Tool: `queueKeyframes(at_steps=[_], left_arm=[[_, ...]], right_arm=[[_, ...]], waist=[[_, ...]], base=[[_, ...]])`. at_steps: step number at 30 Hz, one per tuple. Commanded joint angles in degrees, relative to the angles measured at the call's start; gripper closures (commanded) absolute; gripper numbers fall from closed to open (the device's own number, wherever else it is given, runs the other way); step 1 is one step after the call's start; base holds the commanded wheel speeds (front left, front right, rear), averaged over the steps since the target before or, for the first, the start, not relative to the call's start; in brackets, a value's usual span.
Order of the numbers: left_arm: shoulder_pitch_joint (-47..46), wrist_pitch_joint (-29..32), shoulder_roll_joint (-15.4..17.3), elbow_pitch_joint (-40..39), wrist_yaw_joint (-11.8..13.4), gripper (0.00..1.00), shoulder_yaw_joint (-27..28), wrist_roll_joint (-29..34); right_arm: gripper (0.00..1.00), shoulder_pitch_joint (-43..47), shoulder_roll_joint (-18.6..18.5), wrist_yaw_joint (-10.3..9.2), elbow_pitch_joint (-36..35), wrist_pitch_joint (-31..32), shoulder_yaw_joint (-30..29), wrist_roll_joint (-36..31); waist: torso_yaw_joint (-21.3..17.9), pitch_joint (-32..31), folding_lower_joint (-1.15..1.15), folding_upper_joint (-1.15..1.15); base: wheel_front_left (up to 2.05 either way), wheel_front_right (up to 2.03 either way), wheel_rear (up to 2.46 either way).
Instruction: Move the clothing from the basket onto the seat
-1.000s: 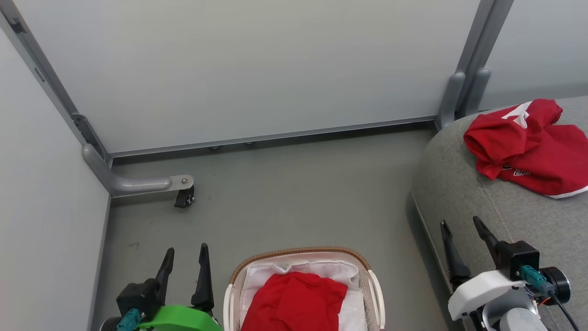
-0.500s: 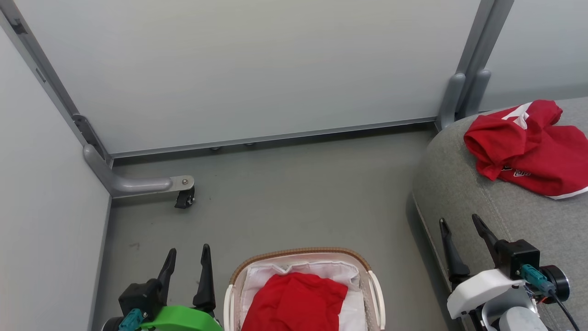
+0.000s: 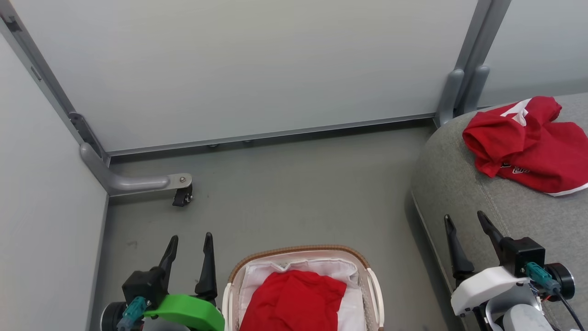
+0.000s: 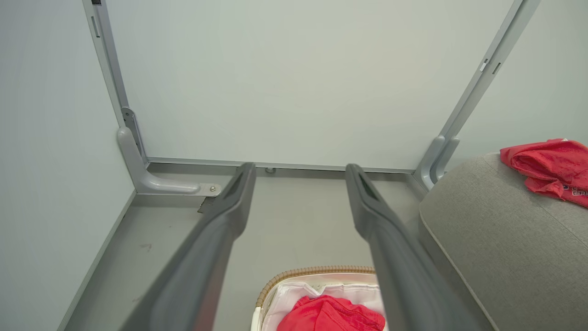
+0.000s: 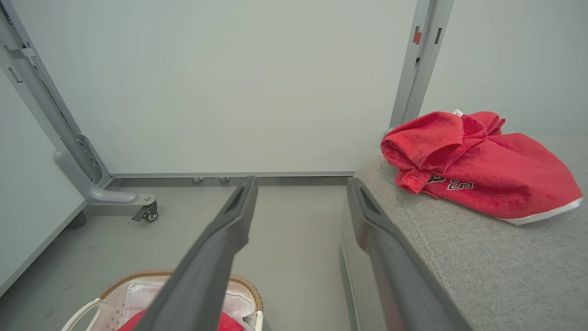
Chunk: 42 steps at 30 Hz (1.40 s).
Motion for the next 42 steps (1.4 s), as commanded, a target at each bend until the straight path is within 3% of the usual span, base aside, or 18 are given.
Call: queueKeyframes(at_steps=[1, 11, 21, 29, 42], left_arm=[[-1.4, 0.0, 0.0, 0.3, -0.4, 0.00, -0.3, 0.3], [-8.2, 0.1, 0.1, 4.5, -1.8, 0.00, -5.2, 0.6], [-19.6, 0.1, 0.1, 20.6, -3.0, 0.00, -15.5, 0.7], [-29.2, 2.0, 0.2, 35.2, -1.7, 0.00, -21.0, 1.9], [-37.2, 4.2, 3.7, 50.8, 1.9, 0.00, -22.3, 3.6]], right_arm=[[0.00, -0.6, -0.2, -0.08, -0.4, -0.3, -0.2, -0.4], [0.00, -4.0, -0.2, -0.08, -2.8, -0.3, -1.5, -2.1], [0.00, -10.1, -0.2, -0.08, -4.1, -0.3, 0.7, -2.2], [0.00, -14.9, -0.1, -0.08, -5.3, -0.3, 3.7, 0.8], [0.00, -20.1, -0.1, -0.08, -7.6, -0.3, 8.7, 5.5]], waist=[[-0.2, 0.3, 0.00, 0.00], [-3.1, 6.8, 0.00, 0.00], [-8.6, 18.4, 0.00, 0.00], [-14.1, 29.6, 0.00, 0.00], [-21.4, 42.6, 0.00, 0.00]], base=[[0.00, 0.00, 0.00], [0.00, 0.00, 0.00], [0.00, 0.00, 0.00], [0.00, 0.00, 0.00], [0.00, 0.00, 0.00]])
